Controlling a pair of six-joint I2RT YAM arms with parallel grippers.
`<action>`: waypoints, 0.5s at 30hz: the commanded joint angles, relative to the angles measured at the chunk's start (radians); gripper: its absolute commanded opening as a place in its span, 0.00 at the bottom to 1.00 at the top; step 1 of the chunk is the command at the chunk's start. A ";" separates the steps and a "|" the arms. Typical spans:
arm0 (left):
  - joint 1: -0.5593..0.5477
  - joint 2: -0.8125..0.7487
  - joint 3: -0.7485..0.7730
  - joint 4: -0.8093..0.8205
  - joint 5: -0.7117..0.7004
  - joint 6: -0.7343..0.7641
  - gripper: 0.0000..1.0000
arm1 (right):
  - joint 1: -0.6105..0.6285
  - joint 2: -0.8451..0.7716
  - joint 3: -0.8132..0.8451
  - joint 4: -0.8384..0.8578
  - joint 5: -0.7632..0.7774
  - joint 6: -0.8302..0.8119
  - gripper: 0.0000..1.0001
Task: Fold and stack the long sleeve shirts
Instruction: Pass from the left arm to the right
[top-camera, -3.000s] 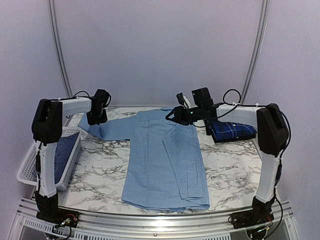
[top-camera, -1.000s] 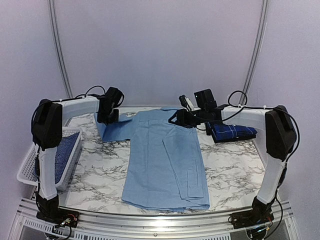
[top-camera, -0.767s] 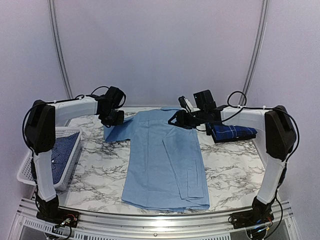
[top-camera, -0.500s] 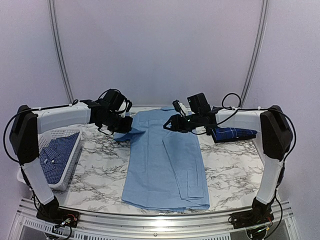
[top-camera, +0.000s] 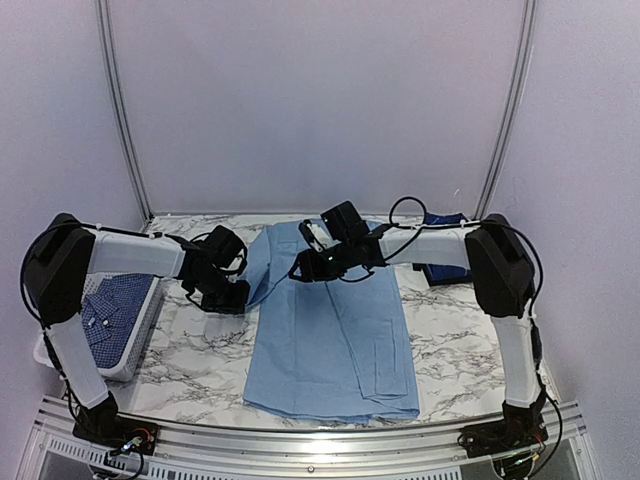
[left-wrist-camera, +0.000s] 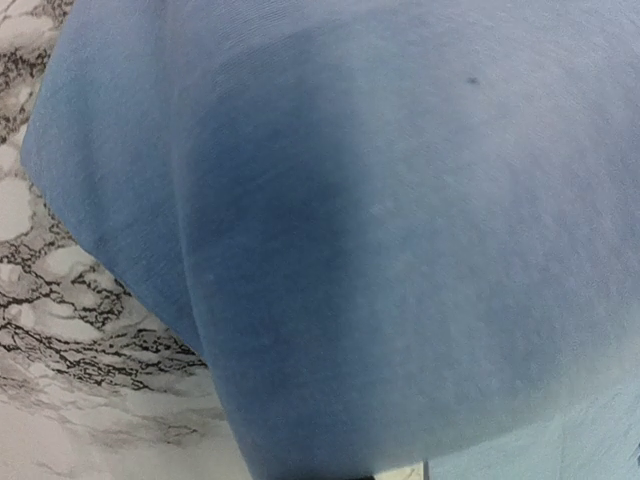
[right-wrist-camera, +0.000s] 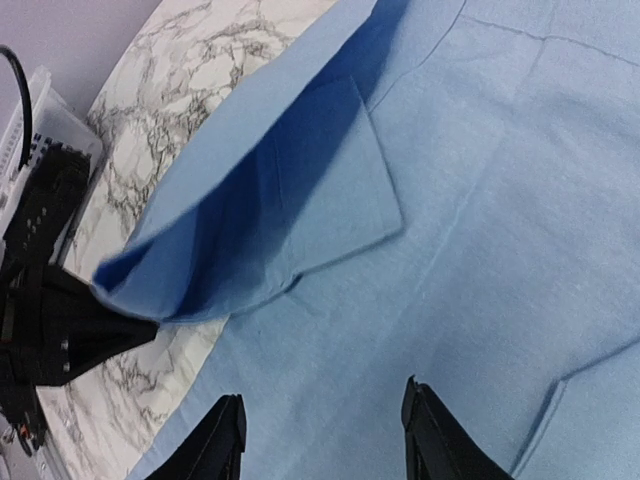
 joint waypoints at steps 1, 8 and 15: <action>0.000 -0.009 -0.028 -0.021 0.014 -0.033 0.00 | 0.016 0.075 0.112 -0.008 0.064 -0.002 0.50; 0.001 -0.006 -0.029 -0.017 0.008 -0.047 0.00 | 0.017 0.195 0.234 0.011 0.065 0.047 0.50; 0.001 -0.003 -0.024 -0.008 0.014 -0.051 0.00 | 0.016 0.251 0.276 0.054 0.033 0.090 0.50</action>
